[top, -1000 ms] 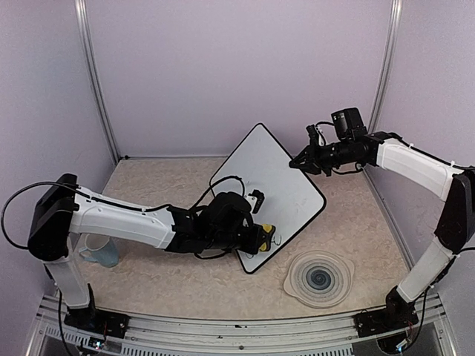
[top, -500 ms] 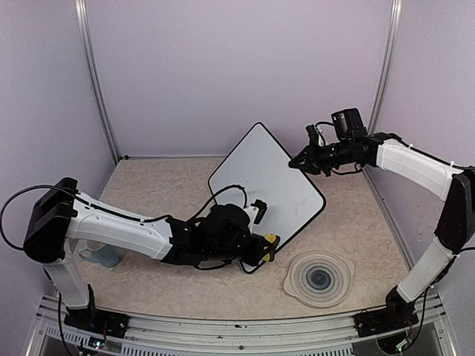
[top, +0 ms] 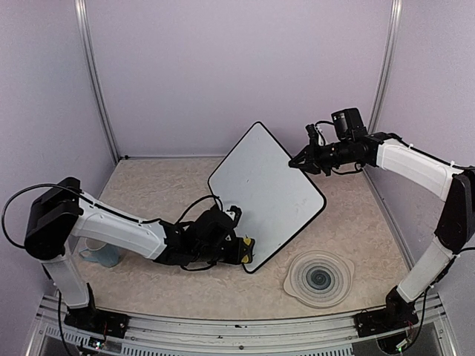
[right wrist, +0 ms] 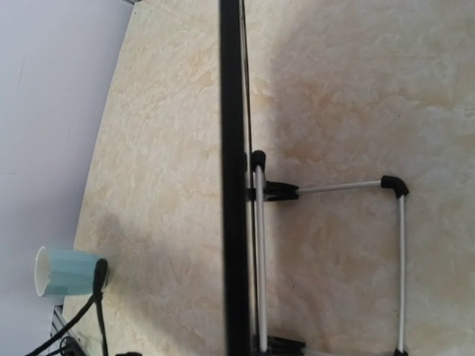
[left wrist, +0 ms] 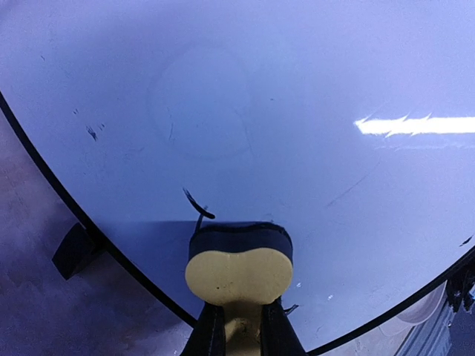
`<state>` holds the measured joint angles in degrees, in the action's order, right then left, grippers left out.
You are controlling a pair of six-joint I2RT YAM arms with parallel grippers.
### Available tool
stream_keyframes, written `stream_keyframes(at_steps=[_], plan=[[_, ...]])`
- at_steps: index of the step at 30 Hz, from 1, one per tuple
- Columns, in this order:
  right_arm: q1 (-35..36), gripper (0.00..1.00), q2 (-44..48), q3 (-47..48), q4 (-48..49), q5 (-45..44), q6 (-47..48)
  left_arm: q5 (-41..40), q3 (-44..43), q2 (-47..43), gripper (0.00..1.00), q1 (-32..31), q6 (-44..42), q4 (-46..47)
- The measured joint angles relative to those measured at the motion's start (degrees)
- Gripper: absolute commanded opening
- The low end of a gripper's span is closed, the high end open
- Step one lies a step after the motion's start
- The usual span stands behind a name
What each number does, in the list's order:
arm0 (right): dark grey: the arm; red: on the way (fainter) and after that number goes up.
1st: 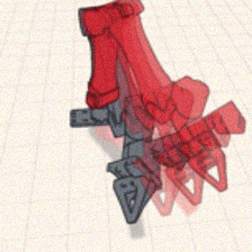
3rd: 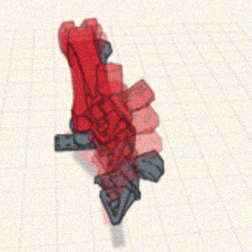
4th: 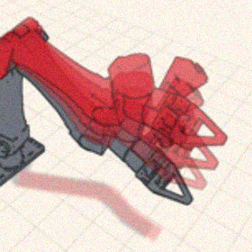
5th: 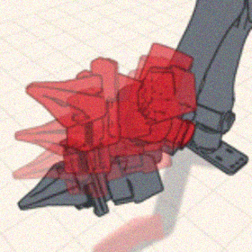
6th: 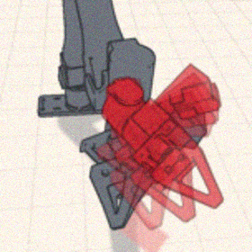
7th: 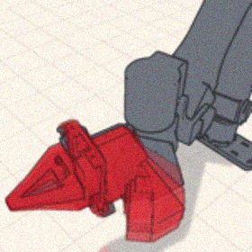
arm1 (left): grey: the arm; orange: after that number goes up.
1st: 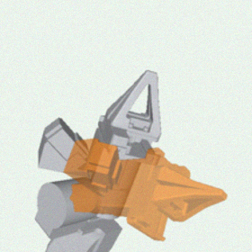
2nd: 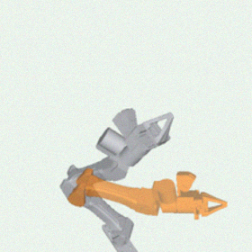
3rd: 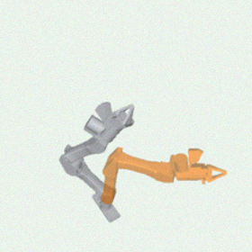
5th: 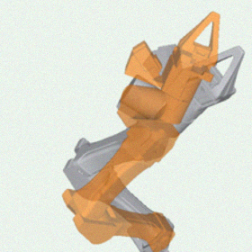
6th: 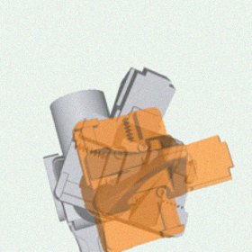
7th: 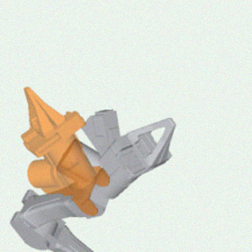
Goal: Erase the whiteboard
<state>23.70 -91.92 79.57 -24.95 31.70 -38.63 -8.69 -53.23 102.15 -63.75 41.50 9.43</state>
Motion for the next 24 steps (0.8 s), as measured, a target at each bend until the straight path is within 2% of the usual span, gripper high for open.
stream_keyframes(at_steps=[6, 12, 16, 24], plan=[[0.0, 0.0, 0.0, 0.0, 0.1, 0.0, 0.1, -3.5, -6.0, 0.8, 0.0, -2.2, -5.0, -7.0], [0.0, 0.0, 0.0, 0.0, -0.1, 0.2, -1.3, -1.3, -12.9, 0.6, 0.0, -4.7, -9.5, -2.8], [0.0, 0.0, 0.0, 0.0, -0.1, 0.2, -1.6, 0.1, -11.9, 0.0, 0.0, -4.6, -10.0, -0.2], [0.0, 0.0, 0.0, 0.0, -0.1, 0.2, -0.4, 1.6, -2.3, 0.0, 0.0, -2.7, -7.9, 6.5]])
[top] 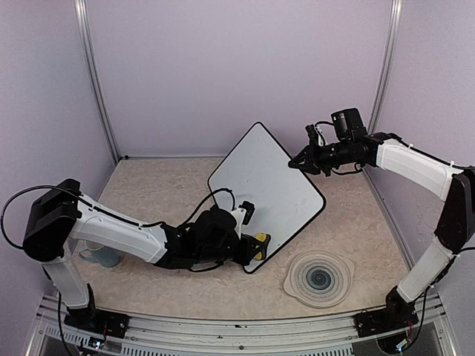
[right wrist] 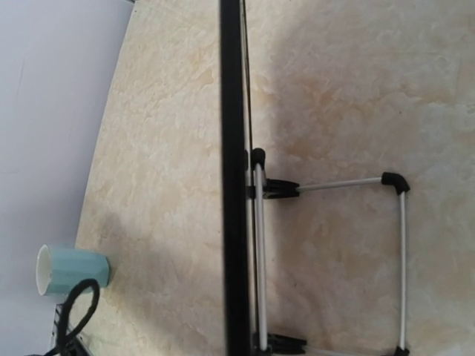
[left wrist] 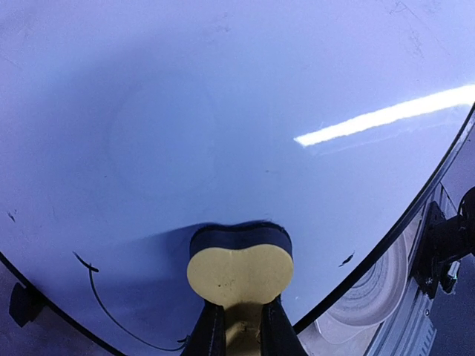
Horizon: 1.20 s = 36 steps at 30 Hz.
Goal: Erase the whiteboard
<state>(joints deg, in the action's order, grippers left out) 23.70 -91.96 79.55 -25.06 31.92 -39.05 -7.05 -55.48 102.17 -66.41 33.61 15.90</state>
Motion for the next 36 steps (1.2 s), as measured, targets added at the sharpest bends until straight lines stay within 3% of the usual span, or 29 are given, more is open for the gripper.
stream_keyframes(at_steps=[9, 19, 29, 36], plan=[[0.0, 0.0, 0.0, 0.0, 0.3, 0.5, 1.4, -1.4, 9.0, 0.2, 0.0, 0.1, 4.1, 7.5], [-0.2, 0.0, 0.0, -0.3, 1.0, 1.1, 1.9, -1.2, 9.8, 0.4, 0.0, 1.4, 7.9, 8.3], [-0.2, 0.0, -0.3, -0.3, 1.0, 1.2, -0.3, -4.2, 1.7, 0.2, 0.0, 7.6, 6.8, -4.5], [-0.3, 0.0, -0.4, -0.3, 1.3, 1.2, -0.5, -3.5, -6.0, 3.1, 0.0, 9.7, 3.4, -6.6]])
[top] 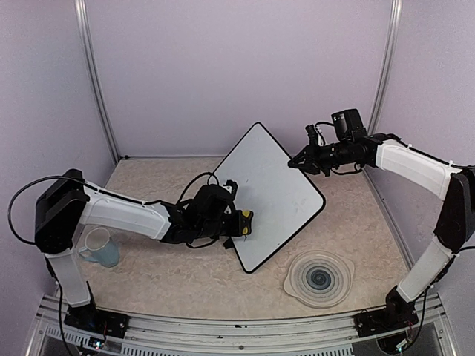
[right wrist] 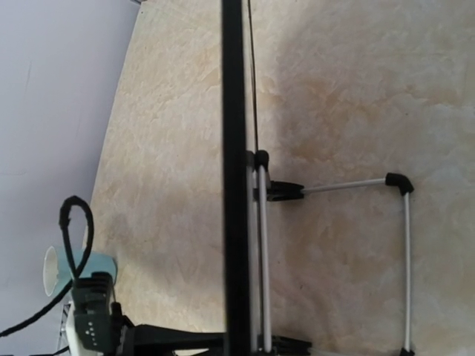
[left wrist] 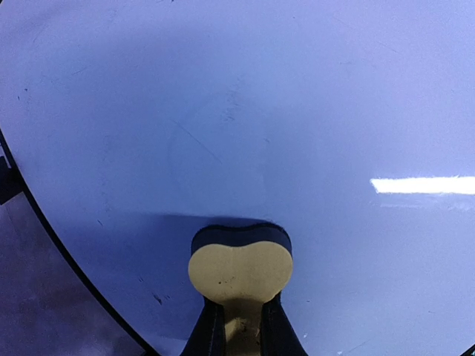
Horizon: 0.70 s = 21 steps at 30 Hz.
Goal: Erase the whiteboard
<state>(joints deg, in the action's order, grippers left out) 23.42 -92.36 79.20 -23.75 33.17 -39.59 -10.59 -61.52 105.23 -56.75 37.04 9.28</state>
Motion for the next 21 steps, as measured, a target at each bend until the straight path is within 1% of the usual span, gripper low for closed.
stream_keyframes(at_steps=[5, 9, 13, 18, 21], plan=[[-0.1, 0.0, -0.1, 0.0, 0.0, 0.1, 0.1, -0.5, 0.7, 0.0, 0.0, -0.6, -0.5, 0.9], [-0.2, 0.0, -0.1, 0.0, 0.0, 0.3, 0.1, -0.9, 6.4, -1.4, 0.0, -2.3, 1.2, 5.0], [-0.2, 0.0, -0.1, 0.0, 0.1, 0.5, 0.2, -1.9, 11.2, -2.5, 0.0, -5.2, 3.3, 5.7], [-0.4, 0.0, -0.1, -0.3, 0.5, 1.1, 0.5, -3.8, 11.1, -2.6, 0.0, -7.4, 2.6, 4.8], [-0.4, 0.0, -0.1, -0.3, 0.5, 1.2, 0.6, -4.2, 8.7, -2.6, 0.0, -7.9, 1.1, 1.0]])
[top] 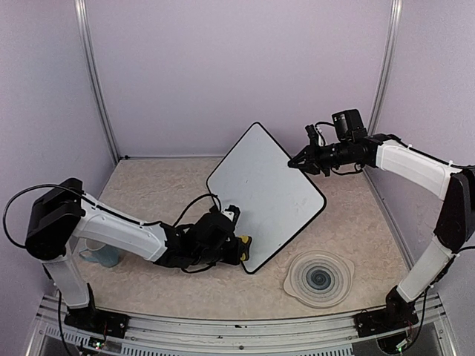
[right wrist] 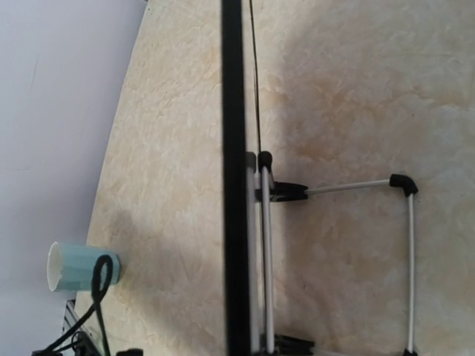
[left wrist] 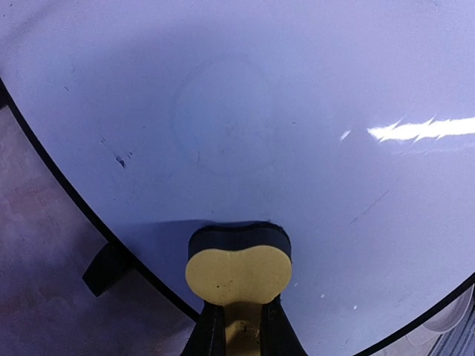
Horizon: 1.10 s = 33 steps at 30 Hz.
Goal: Erase the whiteboard
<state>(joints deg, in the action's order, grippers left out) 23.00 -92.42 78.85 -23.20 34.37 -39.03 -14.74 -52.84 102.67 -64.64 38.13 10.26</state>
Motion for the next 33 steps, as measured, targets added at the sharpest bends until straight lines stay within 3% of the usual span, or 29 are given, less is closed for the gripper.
stream_keyframes(at_steps=[5, 11, 16, 22, 33], plan=[[0.0, 0.0, 0.0, -0.1, 0.0, -0.1, -0.3, 1.4, -7.8, 0.3, 0.0, -0.1, -3.5, -5.8], [0.0, 0.0, -0.1, -0.2, 0.2, -0.1, -1.2, 4.0, -24.2, 3.0, 0.0, -2.6, -11.2, -8.2], [0.0, 0.0, -0.2, -0.2, 0.3, -0.1, -1.4, 4.2, -30.3, 5.4, 0.0, -5.1, -15.5, -11.0], [-0.2, 0.0, -0.3, -0.2, 0.3, -0.1, 0.0, 4.2, -26.7, 6.0, 0.0, -5.7, -16.2, -11.7], [-0.2, 0.0, -0.4, -0.2, 0.5, 0.1, 0.6, 4.1, -7.1, 0.2, 0.0, -3.9, -10.4, -6.4]])
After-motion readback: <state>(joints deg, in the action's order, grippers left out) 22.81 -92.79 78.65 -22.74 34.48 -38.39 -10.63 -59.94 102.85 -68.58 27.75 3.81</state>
